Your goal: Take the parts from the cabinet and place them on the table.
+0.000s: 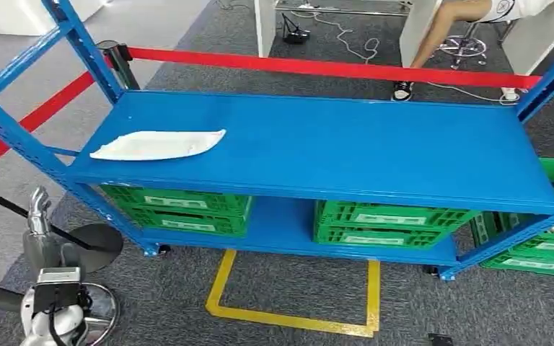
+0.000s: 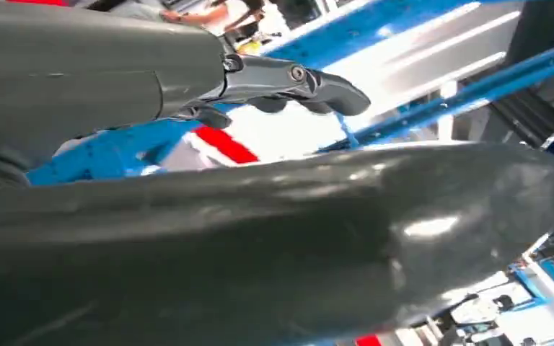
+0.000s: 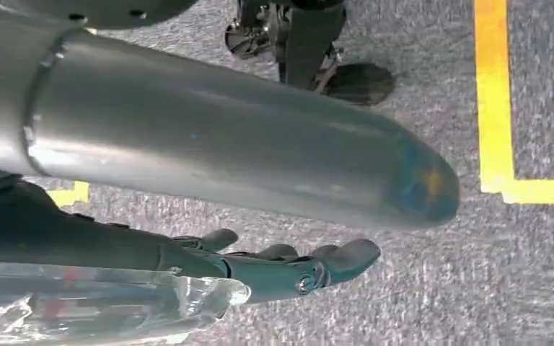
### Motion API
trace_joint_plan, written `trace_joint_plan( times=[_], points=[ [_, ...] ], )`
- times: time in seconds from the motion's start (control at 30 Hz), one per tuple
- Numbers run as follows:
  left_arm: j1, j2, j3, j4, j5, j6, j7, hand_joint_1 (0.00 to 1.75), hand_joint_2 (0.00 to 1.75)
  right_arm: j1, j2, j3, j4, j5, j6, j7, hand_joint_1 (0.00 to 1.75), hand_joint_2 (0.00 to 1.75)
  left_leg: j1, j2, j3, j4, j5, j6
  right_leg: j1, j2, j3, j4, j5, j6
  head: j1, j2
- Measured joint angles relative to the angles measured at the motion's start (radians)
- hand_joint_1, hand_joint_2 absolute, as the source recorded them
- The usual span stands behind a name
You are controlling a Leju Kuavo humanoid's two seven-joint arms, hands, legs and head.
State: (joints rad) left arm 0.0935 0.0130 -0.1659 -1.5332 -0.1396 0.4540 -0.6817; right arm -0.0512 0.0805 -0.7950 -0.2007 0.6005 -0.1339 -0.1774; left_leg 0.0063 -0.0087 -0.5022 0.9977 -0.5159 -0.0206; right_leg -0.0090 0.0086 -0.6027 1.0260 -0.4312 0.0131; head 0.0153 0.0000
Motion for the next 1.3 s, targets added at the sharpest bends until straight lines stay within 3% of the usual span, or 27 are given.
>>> trace_joint_plan(
  times=[0.03, 0.1, 0.13, 0.17, 0.23, 0.3, 0.33, 0.37, 0.43, 0.5, 0.53, 0.6, 0.63, 0.67, 0.73, 0.8, 0.83, 0.87, 0.97, 1.0, 1.03, 1.07, 1.13, 1.17, 1.2, 1.23, 1.3],
  points=[
    [-0.003, 0.000, 0.000, -0.002, -0.001, 0.000, 0.000, 0.00, 0.00, -0.001, -0.002, 0.000, 0.000, 0.001, -0.002, 0.002, 0.00, 0.00, 0.000, 0.000, -0.025, 0.048, -0.023, -0.004, -0.001, -0.001, 0.005, -0.001, -0.005, -0.007, -0.008, 0.000],
    [0.001, 0.002, 0.001, -0.002, -0.001, -0.001, 0.000, 0.00, 0.00, -0.001, -0.005, 0.000, 0.000, 0.004, -0.004, 0.005, 0.00, 0.00, 0.002, 0.001, -0.128, 0.222, -0.091, -0.010, -0.001, -0.001, 0.011, -0.001, -0.014, -0.014, -0.007, 0.000],
    [0.004, 0.002, 0.001, -0.002, -0.002, 0.000, 0.000, 0.00, 0.00, -0.001, -0.005, 0.000, 0.000, 0.004, -0.005, 0.006, 0.00, 0.00, 0.003, 0.001, -0.177, 0.292, -0.106, -0.011, 0.000, 0.000, 0.016, 0.000, -0.019, -0.015, -0.006, 0.000],
    [0.006, 0.002, 0.001, -0.002, -0.004, 0.000, 0.000, 0.00, 0.00, 0.000, -0.006, 0.000, 0.000, 0.004, -0.005, 0.007, 0.00, 0.00, 0.003, 0.001, -0.203, 0.313, -0.091, -0.011, 0.000, 0.001, 0.022, 0.000, -0.024, -0.015, -0.006, 0.000],
    [0.007, 0.002, 0.002, -0.002, -0.004, 0.000, 0.000, 0.00, 0.00, 0.003, -0.006, 0.000, 0.000, 0.005, -0.005, 0.009, 0.00, 0.00, 0.003, 0.001, -0.186, 0.230, 0.004, -0.008, -0.001, 0.003, 0.043, 0.000, -0.037, -0.012, -0.006, 0.000],
    [0.006, 0.002, 0.002, -0.002, -0.004, 0.000, 0.000, 0.00, 0.00, 0.001, -0.006, 0.000, 0.000, 0.005, -0.005, 0.009, 0.00, 0.00, 0.003, 0.002, -0.124, 0.057, 0.119, -0.003, -0.003, 0.005, 0.066, -0.001, -0.054, -0.004, -0.007, 0.000],
    [0.006, 0.001, 0.002, -0.002, -0.004, 0.000, 0.000, 0.00, 0.00, -0.001, -0.008, -0.001, 0.000, 0.005, -0.005, 0.010, 0.00, 0.00, -0.001, 0.002, -0.108, 0.029, 0.109, -0.001, 0.005, 0.007, 0.066, 0.003, -0.064, 0.006, -0.006, 0.000],
    [0.005, 0.001, 0.001, -0.003, -0.004, 0.000, 0.000, 0.00, 0.00, -0.002, -0.008, -0.001, -0.001, 0.005, -0.005, 0.010, 0.00, 0.00, 0.001, 0.002, -0.100, 0.010, 0.095, 0.008, 0.005, 0.008, 0.061, 0.003, -0.068, 0.011, -0.010, 0.000],
    [0.008, 0.001, 0.002, -0.004, -0.004, 0.000, 0.000, 0.00, 0.00, 0.000, -0.008, -0.001, -0.001, 0.008, -0.006, 0.012, 0.00, 0.00, -0.003, -0.001, -0.102, 0.011, 0.089, 0.019, 0.003, 0.006, 0.064, -0.011, -0.070, 0.021, -0.004, 0.000],
    [0.009, 0.001, 0.002, -0.007, -0.004, 0.000, 0.000, 0.00, 0.00, -0.002, -0.010, -0.001, -0.003, 0.013, -0.007, 0.021, 0.00, 0.00, 0.005, -0.002, -0.089, 0.002, 0.088, 0.032, 0.003, 0.002, 0.070, -0.002, -0.079, 0.034, -0.002, 0.000],
    [0.008, 0.002, 0.003, -0.009, -0.004, 0.000, 0.000, 0.00, 0.00, -0.002, -0.009, -0.001, -0.003, 0.015, -0.007, 0.026, 0.00, 0.00, 0.005, -0.002, -0.084, 0.002, 0.083, 0.039, 0.003, -0.001, 0.053, 0.038, -0.099, 0.038, 0.004, 0.000],
    [0.010, 0.000, 0.004, -0.010, -0.004, 0.000, 0.000, 0.00, 0.00, -0.001, -0.009, 0.000, -0.003, 0.018, -0.011, 0.039, 0.00, 0.00, 0.003, 0.000, -0.075, 0.002, 0.074, 0.047, 0.000, -0.001, -0.038, 0.203, -0.171, 0.044, 0.003, 0.000],
    [0.011, 0.000, 0.004, -0.010, -0.004, 0.000, 0.000, 0.00, 0.00, 0.001, -0.009, 0.000, -0.003, 0.019, -0.013, 0.052, 0.00, 0.00, 0.002, 0.000, -0.071, 0.002, 0.069, 0.048, 0.001, -0.001, -0.085, 0.276, -0.190, 0.045, 0.004, 0.000],
    [0.012, 0.000, 0.004, -0.010, -0.004, -0.001, 0.000, 0.00, 0.00, 0.002, -0.009, -0.001, -0.003, 0.020, -0.014, 0.064, 0.00, 0.00, 0.002, -0.001, -0.065, 0.002, 0.063, 0.048, 0.001, -0.001, -0.118, 0.315, -0.188, 0.045, 0.004, 0.000],
    [0.012, 0.000, 0.004, -0.010, -0.004, -0.002, 0.000, 0.00, 0.00, 0.004, -0.009, -0.001, -0.003, 0.022, -0.014, 0.078, 0.00, 0.00, 0.002, -0.003, -0.044, 0.002, 0.048, 0.046, 0.000, -0.001, -0.111, 0.246, -0.105, 0.044, 0.005, 0.000],
    [0.012, -0.002, 0.004, -0.010, -0.004, -0.002, 0.000, 0.00, 0.00, 0.003, -0.009, -0.001, -0.003, 0.023, -0.014, 0.083, 0.00, 0.00, 0.003, -0.004, -0.016, 0.002, 0.030, 0.039, 0.000, -0.002, -0.046, 0.071, 0.010, 0.039, 0.004, 0.000],
    [0.011, -0.002, 0.005, -0.010, -0.004, -0.002, 0.000, 0.00, 0.00, 0.003, -0.009, -0.001, -0.002, 0.024, -0.014, 0.086, 0.00, 0.00, -0.001, -0.004, -0.011, 0.002, 0.021, 0.032, 0.003, -0.002, -0.028, 0.029, 0.019, 0.038, 0.005, 0.000],
    [0.011, -0.002, 0.005, -0.010, -0.004, -0.002, 0.000, 0.00, 0.00, 0.001, -0.009, -0.001, -0.003, 0.025, -0.015, 0.089, 0.00, 0.00, -0.006, -0.005, -0.010, 0.008, 0.013, 0.026, 0.002, 0.001, -0.010, 0.011, 0.008, 0.030, 0.005, 0.000],
    [0.011, -0.002, 0.005, -0.011, -0.004, -0.001, 0.000, 0.00, 0.00, 0.003, -0.009, -0.001, -0.003, 0.028, -0.016, 0.094, 0.00, 0.00, -0.003, -0.005, -0.005, -0.005, 0.013, 0.017, 0.006, 0.001, -0.015, 0.015, 0.003, 0.014, 0.000, 0.000],
    [0.012, -0.003, 0.004, -0.014, -0.004, -0.001, 0.000, 0.00, 0.00, 0.002, -0.009, -0.001, -0.003, 0.029, -0.016, 0.101, 0.00, 0.00, -0.002, -0.004, -0.003, -0.003, 0.004, 0.008, -0.001, 0.001, -0.007, 0.007, 0.003, 0.007, -0.001, 0.000],
    [0.010, -0.004, 0.003, -0.016, -0.004, -0.001, 0.000, 0.00, 0.00, 0.002, -0.009, -0.001, -0.003, 0.032, -0.016, 0.105, 0.00, 0.00, -0.003, -0.002, -0.013, 0.024, -0.007, 0.003, -0.002, 0.001, 0.001, 0.003, -0.001, 0.000, -0.005, 0.000],
    [0.008, -0.004, 0.003, -0.016, -0.004, 0.000, 0.000, 0.00, 0.00, 0.002, -0.010, -0.001, -0.003, 0.034, -0.016, 0.111, 0.00, 0.00, -0.003, -0.002, -0.045, 0.086, -0.036, -0.001, -0.002, 0.000, 0.006, 0.002, -0.004, -0.005, -0.009, 0.000],
    [0.012, -0.005, 0.003, -0.016, -0.006, 0.004, 0.000, 0.00, 0.00, 0.002, -0.011, -0.001, -0.003, 0.034, -0.016, 0.117, 0.00, 0.00, 0.000, -0.002, -0.148, 0.256, -0.095, -0.005, -0.002, -0.001, 0.012, 0.001, -0.012, -0.012, -0.008, 0.000],
    [0.014, -0.005, 0.003, -0.016, -0.008, 0.005, 0.000, 0.00, 0.00, 0.002, -0.012, -0.001, -0.003, 0.034, -0.016, 0.119, 0.00, 0.00, 0.001, -0.002, -0.190, 0.311, -0.101, -0.006, -0.002, 0.000, 0.016, 0.001, -0.016, -0.014, -0.009, 0.000],
    [0.015, -0.006, 0.003, -0.016, -0.009, 0.006, 0.000, 0.00, 0.00, 0.003, -0.012, -0.001, -0.003, 0.034, -0.015, 0.120, 0.00, 0.00, 0.001, -0.002, -0.207, 0.317, -0.081, -0.006, -0.002, 0.001, 0.021, 0.001, -0.020, -0.013, -0.008, 0.000],
    [0.015, -0.006, 0.002, -0.016, -0.009, 0.007, 0.000, 0.00, 0.00, 0.005, -0.012, -0.001, -0.003, 0.034, -0.014, 0.121, 0.00, 0.00, 0.002, -0.002, -0.201, 0.281, -0.035, -0.006, -0.003, 0.002, 0.030, 0.001, -0.026, -0.011, -0.008, 0.000],
    [0.015, -0.007, 0.002, -0.016, -0.008, 0.008, 0.000, 0.00, 0.00, 0.006, -0.012, -0.001, -0.003, 0.035, -0.011, 0.122, 0.00, 0.00, 0.003, -0.001, -0.142, 0.124, 0.080, -0.003, -0.005, 0.004, 0.051, 0.001, -0.039, -0.005, -0.008, 0.000]
  ],
)
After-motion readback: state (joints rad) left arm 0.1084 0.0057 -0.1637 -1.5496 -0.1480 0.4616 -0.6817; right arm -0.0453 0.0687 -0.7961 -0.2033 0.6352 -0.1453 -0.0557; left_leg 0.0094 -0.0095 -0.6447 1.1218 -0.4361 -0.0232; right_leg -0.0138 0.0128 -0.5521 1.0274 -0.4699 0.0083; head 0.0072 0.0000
